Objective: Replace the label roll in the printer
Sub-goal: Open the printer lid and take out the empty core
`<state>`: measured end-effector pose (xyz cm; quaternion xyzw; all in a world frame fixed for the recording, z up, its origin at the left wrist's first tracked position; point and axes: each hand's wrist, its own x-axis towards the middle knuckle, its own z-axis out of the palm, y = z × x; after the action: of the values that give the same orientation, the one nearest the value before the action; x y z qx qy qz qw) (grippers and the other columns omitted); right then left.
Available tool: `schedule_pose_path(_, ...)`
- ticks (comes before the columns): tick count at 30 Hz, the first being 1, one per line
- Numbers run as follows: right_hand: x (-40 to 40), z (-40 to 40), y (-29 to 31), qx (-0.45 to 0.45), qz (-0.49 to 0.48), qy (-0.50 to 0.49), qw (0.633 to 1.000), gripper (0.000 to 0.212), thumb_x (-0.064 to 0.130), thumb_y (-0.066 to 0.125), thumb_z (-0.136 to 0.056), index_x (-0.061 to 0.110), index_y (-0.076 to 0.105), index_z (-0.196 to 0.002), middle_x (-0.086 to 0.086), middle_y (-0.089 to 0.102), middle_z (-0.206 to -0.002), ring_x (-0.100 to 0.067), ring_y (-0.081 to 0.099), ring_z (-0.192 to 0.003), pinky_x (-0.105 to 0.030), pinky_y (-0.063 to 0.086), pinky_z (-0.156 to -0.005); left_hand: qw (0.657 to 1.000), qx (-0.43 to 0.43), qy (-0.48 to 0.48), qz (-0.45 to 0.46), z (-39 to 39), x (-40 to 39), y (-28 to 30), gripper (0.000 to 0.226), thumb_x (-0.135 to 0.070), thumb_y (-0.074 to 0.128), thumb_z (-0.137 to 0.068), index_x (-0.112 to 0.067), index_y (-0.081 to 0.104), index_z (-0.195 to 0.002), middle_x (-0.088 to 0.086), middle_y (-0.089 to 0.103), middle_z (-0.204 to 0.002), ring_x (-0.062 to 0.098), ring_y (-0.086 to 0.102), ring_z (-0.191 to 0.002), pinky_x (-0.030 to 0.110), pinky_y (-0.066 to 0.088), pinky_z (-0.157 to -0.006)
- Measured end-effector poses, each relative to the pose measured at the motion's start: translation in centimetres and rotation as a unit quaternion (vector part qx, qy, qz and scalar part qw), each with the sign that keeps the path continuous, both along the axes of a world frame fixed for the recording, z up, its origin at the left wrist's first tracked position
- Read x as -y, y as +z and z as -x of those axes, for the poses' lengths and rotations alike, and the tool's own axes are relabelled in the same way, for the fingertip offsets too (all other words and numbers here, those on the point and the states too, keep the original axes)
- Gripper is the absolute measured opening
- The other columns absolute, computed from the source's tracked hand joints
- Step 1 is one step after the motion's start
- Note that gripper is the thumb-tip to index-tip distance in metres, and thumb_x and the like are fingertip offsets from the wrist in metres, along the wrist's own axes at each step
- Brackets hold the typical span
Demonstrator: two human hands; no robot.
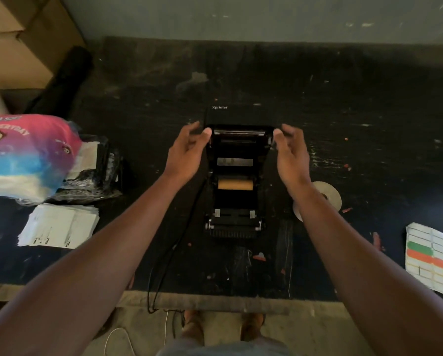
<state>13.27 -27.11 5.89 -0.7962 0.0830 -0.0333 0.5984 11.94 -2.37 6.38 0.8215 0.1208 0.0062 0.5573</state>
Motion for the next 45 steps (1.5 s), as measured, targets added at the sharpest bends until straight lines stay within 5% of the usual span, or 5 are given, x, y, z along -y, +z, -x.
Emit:
schedule_pose_path(8,2.3,-0.8,-3.3,-0.009,0.0,0.014,1.0,0.038,0.018,0.058,-0.106,0.023,0.053,-0.143,0.009,0.07,-0.115,0.002,0.071,-0.102,-0.016,0.057,-0.082,0.999,-0.006,0.006,0.045,0.2,-2.0,-3.0,0.04,-0.053,0.06,-0.096,-0.045,0.06,-0.135,-0.011,0.072,-0.127,-0.001,0.07,-0.113,0.039,0.054,-0.106)
schedule_pose_path(14,2.7,1.0,-8.1,-0.076,0.28,0.235,0.928,0.054,0.019,0.084,-0.087,0.025,0.063,-0.136,0.006,0.063,-0.116,-0.015,0.062,-0.111,-0.029,0.054,-0.094,0.971,-0.058,-0.122,-0.196,3.9,-1.3,-8.2,0.047,-0.02,0.078,-0.092,-0.021,0.066,-0.138,-0.001,0.069,-0.122,0.012,0.07,-0.105,0.041,0.06,-0.1)
schedule_pose_path(21,2.0,-0.8,-9.2,-0.058,0.343,0.256,0.902,0.04,0.03,0.085,-0.086,0.024,0.073,-0.124,0.007,0.052,-0.111,-0.021,0.061,-0.113,-0.04,0.055,-0.098,0.933,-0.015,-0.174,-0.314,2.2,-0.5,-9.3,0.043,-0.027,0.08,-0.091,-0.02,0.072,-0.133,0.005,0.064,-0.126,0.028,0.056,-0.118,0.044,0.052,-0.101)
schedule_pose_path(36,3.8,6.3,-4.8,-0.151,-0.113,0.127,0.974,0.024,0.039,0.077,-0.09,0.026,0.078,-0.109,0.003,0.081,-0.102,-0.012,0.079,-0.096,-0.024,0.065,-0.077,0.997,-0.07,-0.032,0.01,6.6,1.7,-5.8,0.02,-0.039,0.086,-0.085,-0.042,0.078,-0.103,-0.022,0.08,-0.1,-0.001,0.076,-0.093,0.026,0.062,-0.086)
schedule_pose_path(45,12.6,17.7,-11.4,-0.203,-0.039,-0.051,0.977,0.02,0.046,0.079,-0.088,0.033,0.08,-0.103,0.005,0.081,-0.098,-0.01,0.078,-0.091,-0.032,0.066,-0.08,0.984,-0.134,-0.115,-0.002,10.8,5.7,-8.0,0.017,-0.038,0.089,-0.081,-0.039,0.081,-0.096,-0.022,0.081,-0.096,-0.001,0.076,-0.09,0.023,0.059,-0.083)
